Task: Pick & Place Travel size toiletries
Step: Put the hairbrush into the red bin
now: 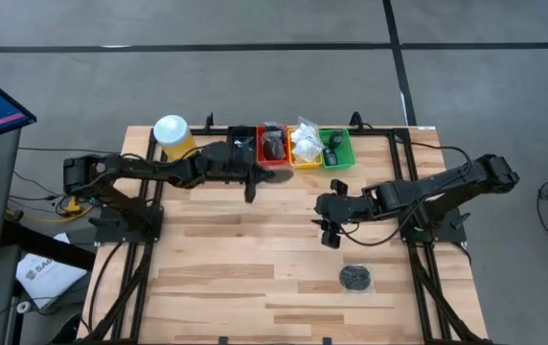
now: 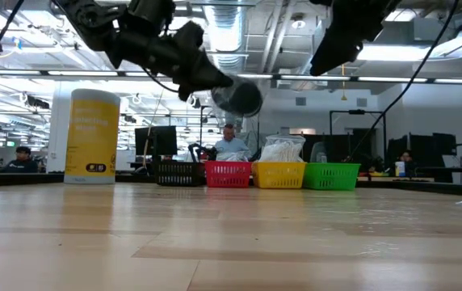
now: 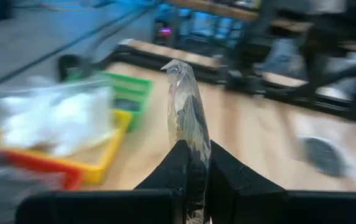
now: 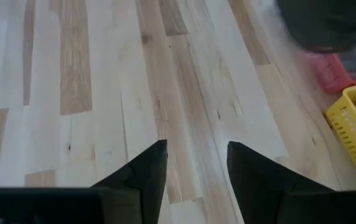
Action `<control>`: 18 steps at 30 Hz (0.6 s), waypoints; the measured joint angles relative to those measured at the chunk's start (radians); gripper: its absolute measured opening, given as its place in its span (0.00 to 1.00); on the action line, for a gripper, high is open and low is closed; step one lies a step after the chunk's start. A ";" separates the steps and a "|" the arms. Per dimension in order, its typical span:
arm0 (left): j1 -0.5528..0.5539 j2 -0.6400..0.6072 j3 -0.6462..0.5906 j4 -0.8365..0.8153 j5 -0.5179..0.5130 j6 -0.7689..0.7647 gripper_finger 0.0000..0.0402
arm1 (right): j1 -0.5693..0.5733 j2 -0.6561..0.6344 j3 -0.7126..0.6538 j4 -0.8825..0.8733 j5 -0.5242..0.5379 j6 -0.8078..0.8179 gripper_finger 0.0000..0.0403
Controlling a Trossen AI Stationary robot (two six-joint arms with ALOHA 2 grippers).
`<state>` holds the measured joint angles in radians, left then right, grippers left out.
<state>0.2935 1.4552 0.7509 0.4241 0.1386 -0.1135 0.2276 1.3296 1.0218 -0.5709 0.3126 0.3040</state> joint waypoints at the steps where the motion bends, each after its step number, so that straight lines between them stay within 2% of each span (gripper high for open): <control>1: 0.010 0.005 0.000 -0.002 -0.021 0.000 0.05 | 0.000 0.000 0.000 0.000 0.000 0.008 0.39; 11: 0.115 0.006 -0.001 -0.043 -0.133 0.020 0.05 | 0.000 0.000 0.000 0.018 0.000 0.011 0.36; 18: 0.153 0.017 0.000 -0.046 -0.150 0.083 0.05 | 0.000 0.000 0.000 0.037 0.000 0.011 0.34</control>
<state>0.4470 1.4722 0.7507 0.3784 -0.0113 -0.0303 0.2272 1.3296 1.0218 -0.5339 0.3126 0.3146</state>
